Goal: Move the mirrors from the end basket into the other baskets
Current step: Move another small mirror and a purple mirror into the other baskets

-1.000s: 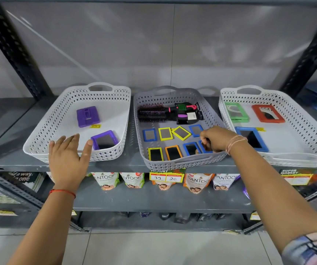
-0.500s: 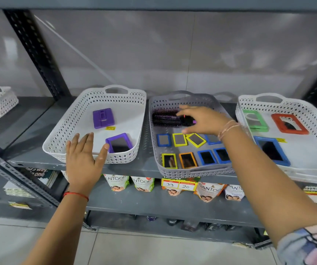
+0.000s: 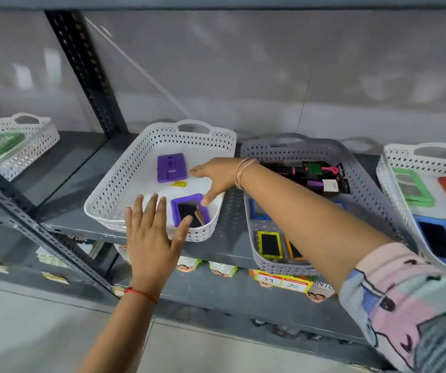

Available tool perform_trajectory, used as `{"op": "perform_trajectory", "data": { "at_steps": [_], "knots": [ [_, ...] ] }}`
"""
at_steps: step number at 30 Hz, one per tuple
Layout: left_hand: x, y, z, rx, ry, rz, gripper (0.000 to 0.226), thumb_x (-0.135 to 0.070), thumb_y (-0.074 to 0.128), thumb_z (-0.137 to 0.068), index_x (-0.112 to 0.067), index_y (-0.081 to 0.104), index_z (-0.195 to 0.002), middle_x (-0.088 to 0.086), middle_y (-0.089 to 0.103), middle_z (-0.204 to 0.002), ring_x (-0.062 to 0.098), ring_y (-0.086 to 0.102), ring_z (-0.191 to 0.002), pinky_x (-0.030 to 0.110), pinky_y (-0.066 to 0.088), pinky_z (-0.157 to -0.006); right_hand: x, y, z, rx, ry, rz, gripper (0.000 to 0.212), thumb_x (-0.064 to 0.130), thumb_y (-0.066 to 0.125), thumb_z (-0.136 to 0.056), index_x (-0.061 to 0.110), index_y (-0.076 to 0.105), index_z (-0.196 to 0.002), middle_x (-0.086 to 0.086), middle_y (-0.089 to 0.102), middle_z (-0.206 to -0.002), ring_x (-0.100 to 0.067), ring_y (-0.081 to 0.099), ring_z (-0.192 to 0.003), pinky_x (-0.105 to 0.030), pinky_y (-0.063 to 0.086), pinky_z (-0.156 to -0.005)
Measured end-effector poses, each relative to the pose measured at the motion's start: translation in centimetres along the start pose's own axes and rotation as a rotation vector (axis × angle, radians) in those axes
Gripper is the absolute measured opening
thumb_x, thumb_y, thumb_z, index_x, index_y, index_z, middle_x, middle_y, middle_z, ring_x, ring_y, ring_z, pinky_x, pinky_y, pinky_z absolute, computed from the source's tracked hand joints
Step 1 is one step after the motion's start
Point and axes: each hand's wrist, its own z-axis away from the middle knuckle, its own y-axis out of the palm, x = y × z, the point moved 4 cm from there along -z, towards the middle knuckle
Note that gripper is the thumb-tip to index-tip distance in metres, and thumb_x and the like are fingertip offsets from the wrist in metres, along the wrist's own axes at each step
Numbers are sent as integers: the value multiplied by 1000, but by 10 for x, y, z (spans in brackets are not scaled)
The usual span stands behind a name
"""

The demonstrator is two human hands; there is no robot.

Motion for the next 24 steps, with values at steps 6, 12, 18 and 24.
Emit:
{"op": "perform_trajectory", "data": {
  "at_steps": [6,12,18,24],
  "knots": [
    [21,-5,-1,-58,-40,41,85,-68,18,-83,-1,44,-129,19,42,-140,34,23,-137,41,7,-113,8,24,-16,176,15,18,109,45,76,-70,15,6,-149,-6,20,-157,-24,27,-141,-35,25,-117],
    [32,-4,-4,-56,-91,144,76,-58,34,-81,-4,39,-133,17,39,-142,28,21,-138,44,12,-114,21,30,-25,200,21,118,94,45,78,-67,11,28,-139,-9,49,-136,-25,52,-117,-38,46,-101],
    [33,-3,-4,-63,-103,151,72,-54,36,-81,-3,42,-131,18,43,-139,30,26,-136,45,16,-113,29,32,-25,97,-49,208,61,40,76,-69,9,51,-115,-11,47,-121,-25,51,-108,-36,50,-90],
    [31,-3,-4,-65,-99,146,84,-68,23,-83,-2,43,-130,19,45,-138,31,28,-135,46,20,-112,28,36,-27,142,-13,224,66,34,77,-69,9,49,-123,-11,40,-131,-25,49,-115,-36,49,-94]
  ]
}}
